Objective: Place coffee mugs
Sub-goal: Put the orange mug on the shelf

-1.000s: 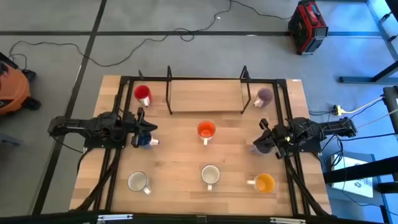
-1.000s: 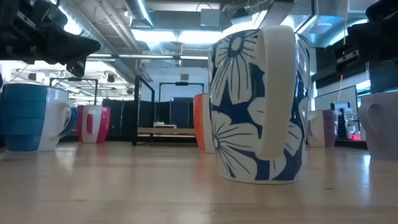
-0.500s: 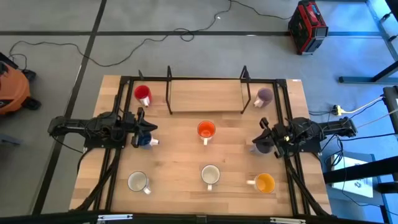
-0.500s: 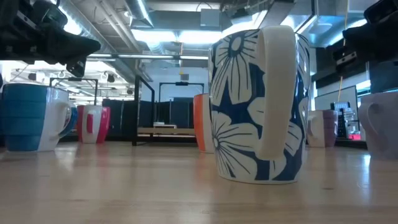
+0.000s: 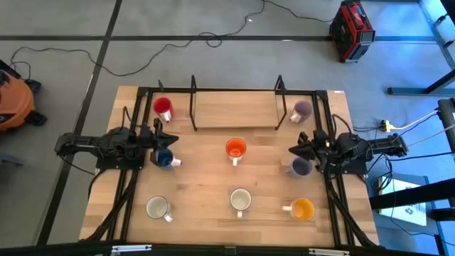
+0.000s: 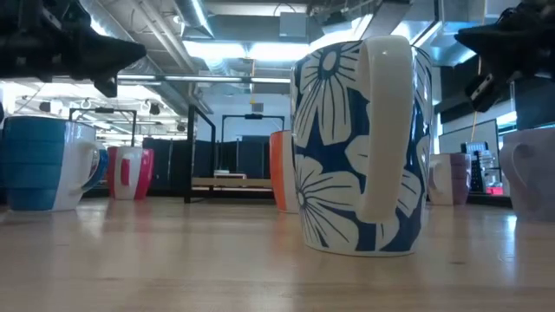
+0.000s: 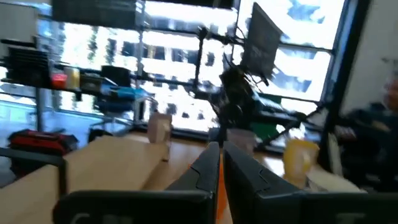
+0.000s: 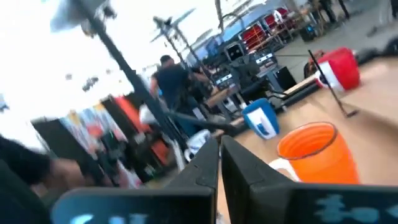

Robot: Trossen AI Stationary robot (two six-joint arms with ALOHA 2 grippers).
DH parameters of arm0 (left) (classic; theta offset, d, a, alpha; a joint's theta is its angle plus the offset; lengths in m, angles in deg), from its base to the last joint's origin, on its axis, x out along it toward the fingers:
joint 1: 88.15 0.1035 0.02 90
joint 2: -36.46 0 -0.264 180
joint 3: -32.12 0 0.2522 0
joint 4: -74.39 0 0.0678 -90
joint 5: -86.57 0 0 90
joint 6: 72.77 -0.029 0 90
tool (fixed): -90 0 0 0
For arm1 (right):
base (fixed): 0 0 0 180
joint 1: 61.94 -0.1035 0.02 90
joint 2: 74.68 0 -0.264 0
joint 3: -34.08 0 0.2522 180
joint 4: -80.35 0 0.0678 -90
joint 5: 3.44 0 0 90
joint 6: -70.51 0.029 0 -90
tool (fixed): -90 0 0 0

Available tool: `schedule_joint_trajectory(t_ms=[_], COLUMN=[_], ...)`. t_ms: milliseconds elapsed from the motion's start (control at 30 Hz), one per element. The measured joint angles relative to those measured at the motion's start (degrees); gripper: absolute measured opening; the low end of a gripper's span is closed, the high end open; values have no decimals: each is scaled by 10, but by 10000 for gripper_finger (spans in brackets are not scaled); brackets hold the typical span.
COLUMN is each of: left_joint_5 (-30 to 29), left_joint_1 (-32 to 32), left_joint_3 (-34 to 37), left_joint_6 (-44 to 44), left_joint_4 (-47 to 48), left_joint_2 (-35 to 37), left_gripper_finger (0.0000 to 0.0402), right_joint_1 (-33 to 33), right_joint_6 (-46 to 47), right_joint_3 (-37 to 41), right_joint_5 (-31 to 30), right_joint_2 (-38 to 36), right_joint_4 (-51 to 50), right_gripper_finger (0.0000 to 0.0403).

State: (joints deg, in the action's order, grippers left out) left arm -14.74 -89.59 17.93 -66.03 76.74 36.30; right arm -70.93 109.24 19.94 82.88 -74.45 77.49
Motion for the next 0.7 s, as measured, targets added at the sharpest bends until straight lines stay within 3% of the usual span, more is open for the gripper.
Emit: schedule_joint_trajectory(t_ms=[133, 233, 300, 467, 700], left_joint_5=[-44, -75, -93, -98, -118], left_joint_1=[0, 0, 1, 0, 1], left_joint_3=[0, 0, -1, -2, -1], left_joint_6=[11, 82, 114, 97, 93], left_joint_4=[-33, -83, -100, -114, -106], left_joint_2=[0, 0, -5, -10, -11], left_gripper_finger=[15, 15, 15, 15, 15], right_joint_1=[0, 0, 0, 0, 0], right_joint_6=[142, 162, 164, 158, 103], right_joint_3=[0, 0, 0, -22, -140], right_joint_5=[-98, -145, -148, -163, -152], right_joint_2=[0, 0, 0, 23, 186], right_joint_4=[15, 14, 18, 21, -9], right_gripper_finger=[7, 7, 7, 7, 1])
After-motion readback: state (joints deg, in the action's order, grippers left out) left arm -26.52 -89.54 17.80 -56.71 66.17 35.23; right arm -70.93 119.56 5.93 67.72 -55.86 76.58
